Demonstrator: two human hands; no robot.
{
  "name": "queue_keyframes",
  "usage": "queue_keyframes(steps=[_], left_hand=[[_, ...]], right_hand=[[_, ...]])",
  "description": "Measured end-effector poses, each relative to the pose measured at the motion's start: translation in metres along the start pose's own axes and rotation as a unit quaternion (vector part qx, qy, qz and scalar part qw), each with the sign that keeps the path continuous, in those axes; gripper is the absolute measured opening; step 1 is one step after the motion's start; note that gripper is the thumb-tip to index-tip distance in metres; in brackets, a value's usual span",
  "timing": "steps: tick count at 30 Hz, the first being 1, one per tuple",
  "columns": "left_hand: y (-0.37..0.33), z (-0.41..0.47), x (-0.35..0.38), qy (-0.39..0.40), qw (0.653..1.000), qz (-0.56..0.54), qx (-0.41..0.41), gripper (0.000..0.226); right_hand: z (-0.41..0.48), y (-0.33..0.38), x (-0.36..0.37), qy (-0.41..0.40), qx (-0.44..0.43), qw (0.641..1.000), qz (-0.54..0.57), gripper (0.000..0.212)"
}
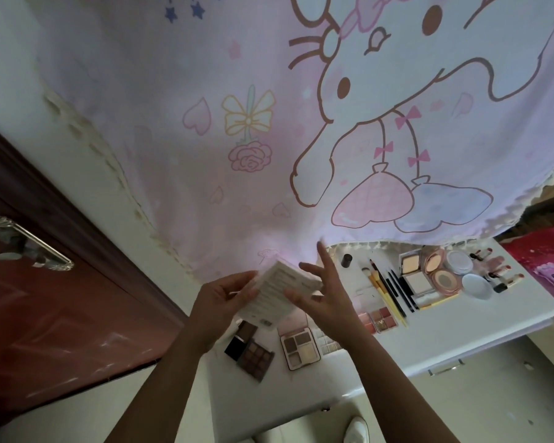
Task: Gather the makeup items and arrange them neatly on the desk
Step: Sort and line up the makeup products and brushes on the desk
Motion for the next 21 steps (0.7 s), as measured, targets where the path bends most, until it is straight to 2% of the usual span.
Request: queue_keyframes(steps=[1, 2, 3, 4, 5, 7, 10, 12, 14, 18, 21], left_hand=[[-0.002, -0.001, 0.000, 0.012, 0.999, 0.047, 0.005, 0.028], [-0.003, -0.001, 0.000, 0.003, 0.997, 0.083, 0.011, 0.028], [-0.002, -0.001, -0.001, -0.026, 0.995, 0.098, 0.015, 0.029], [0.001, -0.002, -0.003, -0.072, 0.992, 0.099, 0.010, 0.034], [0.006, -0.002, -0.004, -0.115, 0.990, 0.081, -0.010, 0.046], [0.017, -0.004, -0.002, -0.159, 0.981, -0.037, -0.107, 0.075], [0.030, -0.006, 0.013, -0.111, 0.926, -0.273, -0.236, 0.077], [0.031, -0.006, 0.020, -0.075, 0.911, -0.335, -0.228, 0.080], [0.031, -0.003, 0.022, -0.071, 0.916, -0.357, -0.167, 0.079], [0.029, -0.001, 0.024, -0.043, 0.950, -0.295, -0.096, 0.057], [0.030, -0.001, 0.027, -0.033, 0.952, -0.287, -0.096, 0.053]], right_hand=[[0.003, 0.003, -0.003, 0.014, -0.013, 1.000, -0.017, 0.079], [0.007, 0.006, -0.005, 0.032, -0.027, 0.998, -0.044, 0.057], [0.008, 0.009, -0.003, 0.038, -0.038, 0.996, -0.066, 0.034], [0.008, 0.011, -0.001, 0.033, -0.053, 0.996, -0.064, 0.020], [0.007, 0.012, 0.001, 0.016, -0.062, 0.997, -0.042, 0.015], [0.003, 0.012, 0.005, -0.025, -0.063, 0.998, 0.015, 0.013], [-0.001, 0.010, 0.012, -0.017, -0.060, 0.996, 0.067, 0.011], [-0.004, 0.010, 0.015, 0.029, -0.055, 0.996, 0.059, 0.015], [-0.007, 0.009, 0.017, 0.083, -0.020, 0.994, 0.063, 0.028], [-0.007, 0.001, 0.013, 0.148, 0.083, 0.985, 0.024, 0.043], [-0.007, 0.001, 0.011, 0.175, 0.098, 0.980, 0.010, 0.042]])
Point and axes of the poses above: each hand's wrist, its own z-axis towards the middle knuckle, its own x-axis out of the palm, y = z × x, the point moved 3 cm from there along z, towards the middle knuckle, and after that the axes turned 6 degrees about x, right-handed, at the moved point
